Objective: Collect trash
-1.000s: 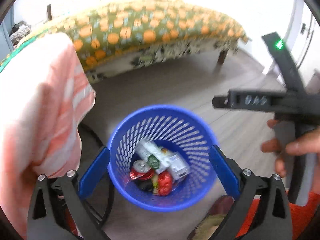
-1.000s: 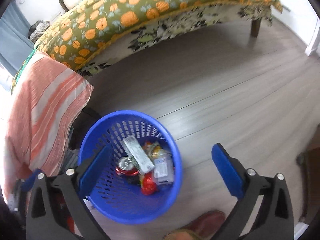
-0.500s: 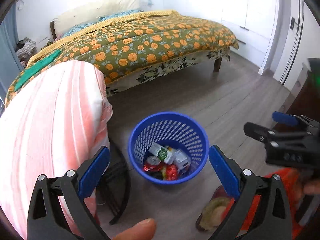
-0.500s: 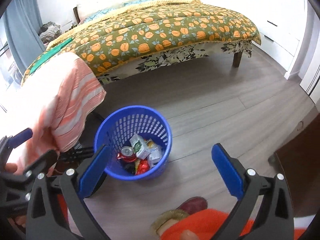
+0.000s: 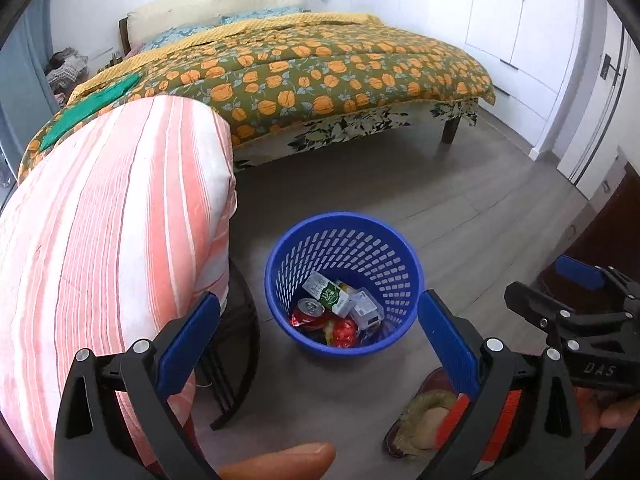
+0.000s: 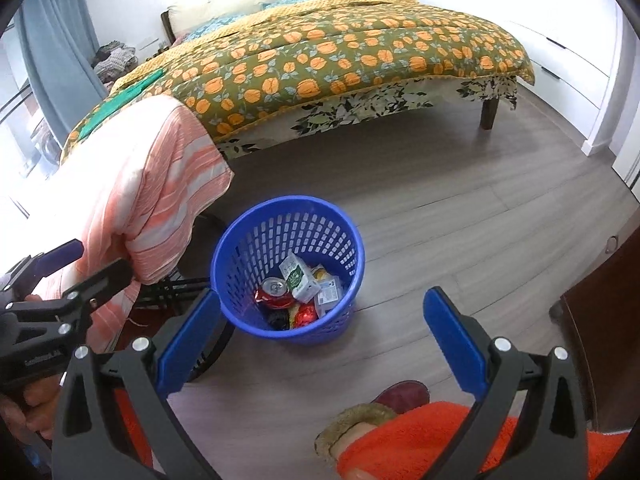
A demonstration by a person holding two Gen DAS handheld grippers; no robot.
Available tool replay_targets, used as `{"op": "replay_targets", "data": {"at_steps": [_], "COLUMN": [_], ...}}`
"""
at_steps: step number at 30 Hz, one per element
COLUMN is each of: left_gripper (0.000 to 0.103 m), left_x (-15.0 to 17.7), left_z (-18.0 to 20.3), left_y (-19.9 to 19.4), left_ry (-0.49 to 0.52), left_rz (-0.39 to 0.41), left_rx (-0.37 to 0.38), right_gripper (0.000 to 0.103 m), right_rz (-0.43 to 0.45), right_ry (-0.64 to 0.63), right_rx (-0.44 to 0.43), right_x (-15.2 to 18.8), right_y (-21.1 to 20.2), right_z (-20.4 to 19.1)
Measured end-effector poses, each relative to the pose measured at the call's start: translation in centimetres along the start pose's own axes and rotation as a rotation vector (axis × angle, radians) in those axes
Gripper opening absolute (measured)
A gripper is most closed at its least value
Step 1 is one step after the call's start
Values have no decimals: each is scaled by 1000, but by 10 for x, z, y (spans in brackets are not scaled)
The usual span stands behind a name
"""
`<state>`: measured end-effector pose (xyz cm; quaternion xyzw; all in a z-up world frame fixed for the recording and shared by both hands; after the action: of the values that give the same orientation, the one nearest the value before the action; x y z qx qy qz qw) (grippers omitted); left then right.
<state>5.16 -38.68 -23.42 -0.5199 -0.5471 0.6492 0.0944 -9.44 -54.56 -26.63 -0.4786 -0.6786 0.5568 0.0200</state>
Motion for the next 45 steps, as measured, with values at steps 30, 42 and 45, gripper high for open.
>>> {"op": "replay_targets", "data": {"at_steps": [30,42,45], "left_gripper": [98,98,98], "left_x": [9,10,10], "left_z": [-8,-8,-8], "left_y": [12,14,14], "left_ry": [-36,-35,-35], "left_rz": [-51,-53,-54], "left_rx": [-10,-10,-9], "right_gripper": [98,98,98], "right_rz": [-12,-11,-12], "right_ry": [-70,-70,-73], "right_rx": [-17,-16,-16], "right_x": [8,9,10], "right_y": [-1,-1,-2], "right_z": [-16,-18,-18]}}
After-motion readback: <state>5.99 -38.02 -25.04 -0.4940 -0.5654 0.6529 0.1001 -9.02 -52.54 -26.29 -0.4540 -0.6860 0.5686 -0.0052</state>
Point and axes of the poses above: each gripper's, at about its wrist camera, not at the fingertips, and y roughly the way its jaws point, z to its right, x to its underside, the point moved 10 cm from there along y, roughly the way its jaws point, and after that the axes turned 15 degrees about y, right-handed, at the moved point
